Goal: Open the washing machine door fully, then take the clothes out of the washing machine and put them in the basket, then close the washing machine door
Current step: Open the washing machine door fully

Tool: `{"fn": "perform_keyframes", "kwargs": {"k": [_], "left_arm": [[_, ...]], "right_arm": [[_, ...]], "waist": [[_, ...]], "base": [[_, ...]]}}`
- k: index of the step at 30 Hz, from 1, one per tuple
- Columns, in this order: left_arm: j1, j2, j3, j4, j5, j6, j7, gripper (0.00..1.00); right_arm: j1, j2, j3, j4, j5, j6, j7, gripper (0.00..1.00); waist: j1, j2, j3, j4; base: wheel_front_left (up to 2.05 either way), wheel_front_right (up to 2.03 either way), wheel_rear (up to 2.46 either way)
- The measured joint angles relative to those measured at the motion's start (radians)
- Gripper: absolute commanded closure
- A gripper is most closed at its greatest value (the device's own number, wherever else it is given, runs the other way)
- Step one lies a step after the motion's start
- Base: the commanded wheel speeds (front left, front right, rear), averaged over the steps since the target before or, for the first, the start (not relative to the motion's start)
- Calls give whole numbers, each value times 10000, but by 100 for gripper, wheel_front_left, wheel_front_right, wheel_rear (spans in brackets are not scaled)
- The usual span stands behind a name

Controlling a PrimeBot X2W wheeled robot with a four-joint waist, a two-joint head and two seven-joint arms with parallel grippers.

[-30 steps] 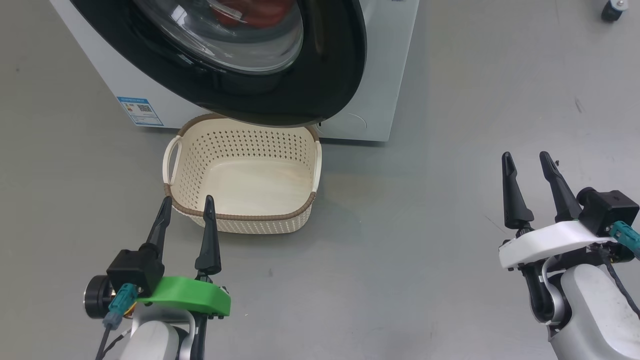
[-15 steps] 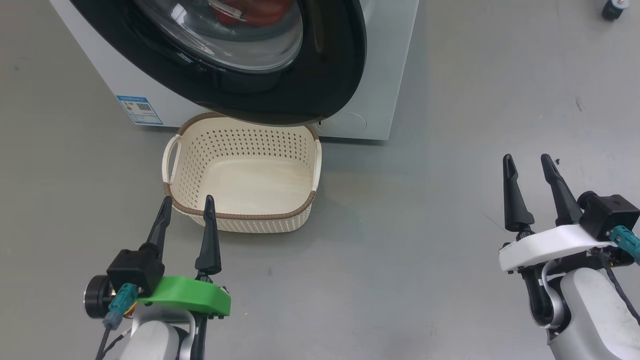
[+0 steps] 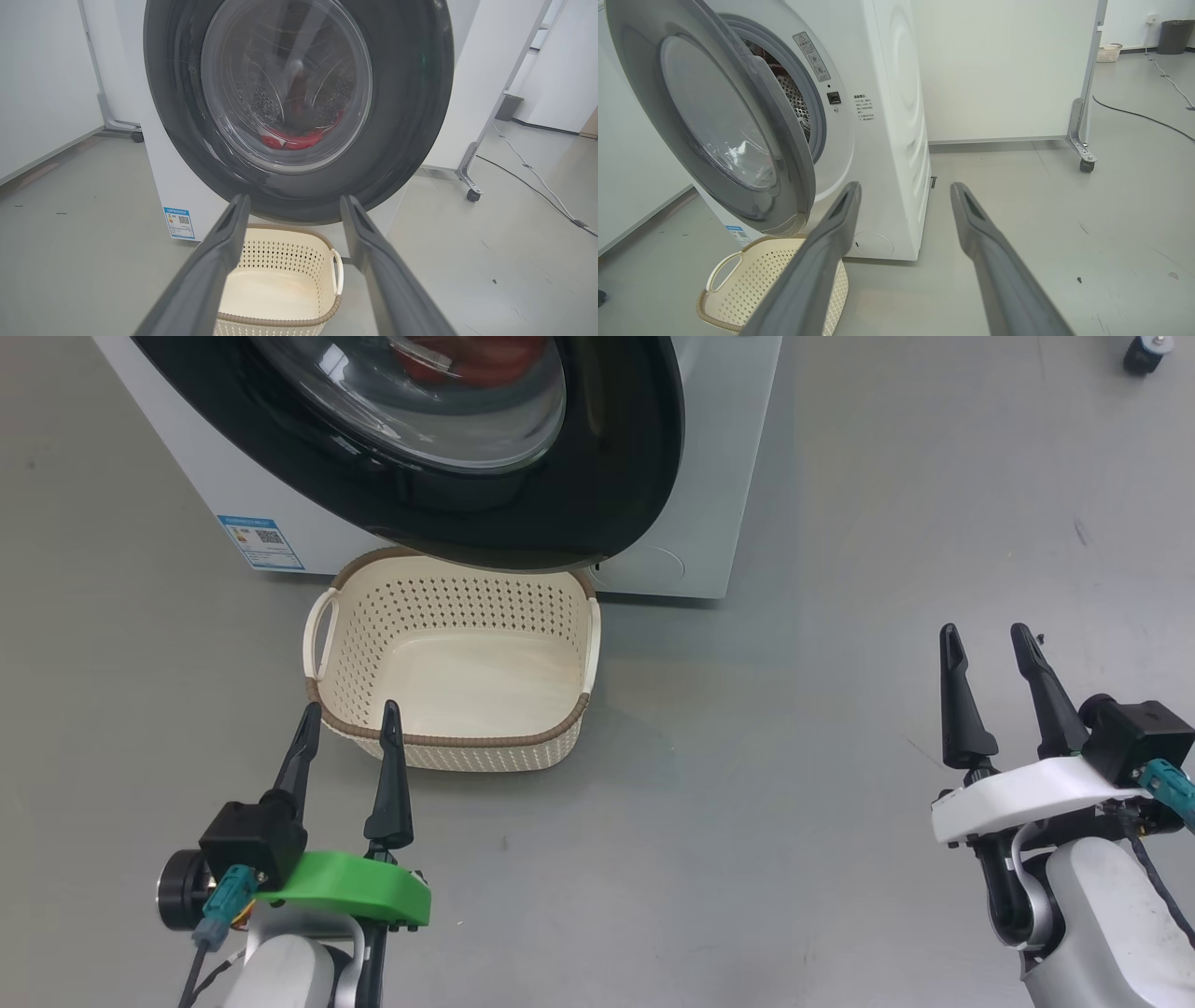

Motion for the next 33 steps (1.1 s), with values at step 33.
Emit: {"fn": "perform_keyframes", "kwargs": {"k": [33], "left_arm": [[1,0,-284,2,0,0,0,0]], "right_arm": [[158,178,-236,-54,-282,213,2,0]], "waist": [[0,0,26,53]], "base": [[0,0,0]]}}
